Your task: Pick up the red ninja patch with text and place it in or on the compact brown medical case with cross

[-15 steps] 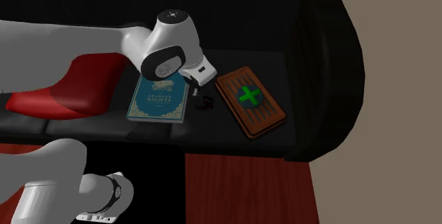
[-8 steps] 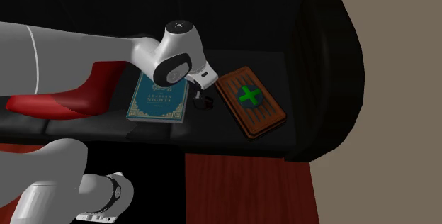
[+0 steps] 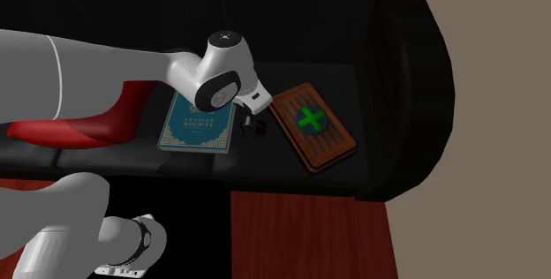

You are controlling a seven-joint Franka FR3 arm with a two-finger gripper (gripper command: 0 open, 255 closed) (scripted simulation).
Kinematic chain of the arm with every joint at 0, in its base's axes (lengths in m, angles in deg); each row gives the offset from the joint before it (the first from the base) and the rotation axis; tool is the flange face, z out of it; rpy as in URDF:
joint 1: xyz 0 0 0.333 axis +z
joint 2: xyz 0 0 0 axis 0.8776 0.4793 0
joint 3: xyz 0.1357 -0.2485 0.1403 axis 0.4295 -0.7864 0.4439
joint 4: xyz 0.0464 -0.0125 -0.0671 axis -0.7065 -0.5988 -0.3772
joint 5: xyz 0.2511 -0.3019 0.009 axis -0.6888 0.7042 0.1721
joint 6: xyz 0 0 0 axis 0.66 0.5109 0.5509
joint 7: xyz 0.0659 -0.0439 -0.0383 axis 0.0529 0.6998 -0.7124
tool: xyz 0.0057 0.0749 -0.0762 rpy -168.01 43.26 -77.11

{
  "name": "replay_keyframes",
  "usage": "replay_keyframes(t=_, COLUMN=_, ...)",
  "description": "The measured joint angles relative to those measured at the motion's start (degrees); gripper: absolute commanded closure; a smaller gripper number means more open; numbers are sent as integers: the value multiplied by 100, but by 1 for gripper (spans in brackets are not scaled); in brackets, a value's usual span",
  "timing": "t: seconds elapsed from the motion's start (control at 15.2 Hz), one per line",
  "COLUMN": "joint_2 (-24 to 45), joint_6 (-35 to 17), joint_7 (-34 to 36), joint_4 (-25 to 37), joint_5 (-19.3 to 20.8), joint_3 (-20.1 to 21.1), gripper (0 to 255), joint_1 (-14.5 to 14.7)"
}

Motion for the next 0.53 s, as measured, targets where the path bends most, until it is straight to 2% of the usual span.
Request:
replay_keyframes(t=0.07, joint_2=0, joint_6=0, joint_7=0, joint_4=0, joint_5=0, joint_3=0, gripper=255, joint_1=0)
replay_keyframes(t=0.53, joint_2=3, joint_6=-2, joint_7=1, joint_4=3, joint_5=3, joint_3=0, gripper=255, joint_1=-1)
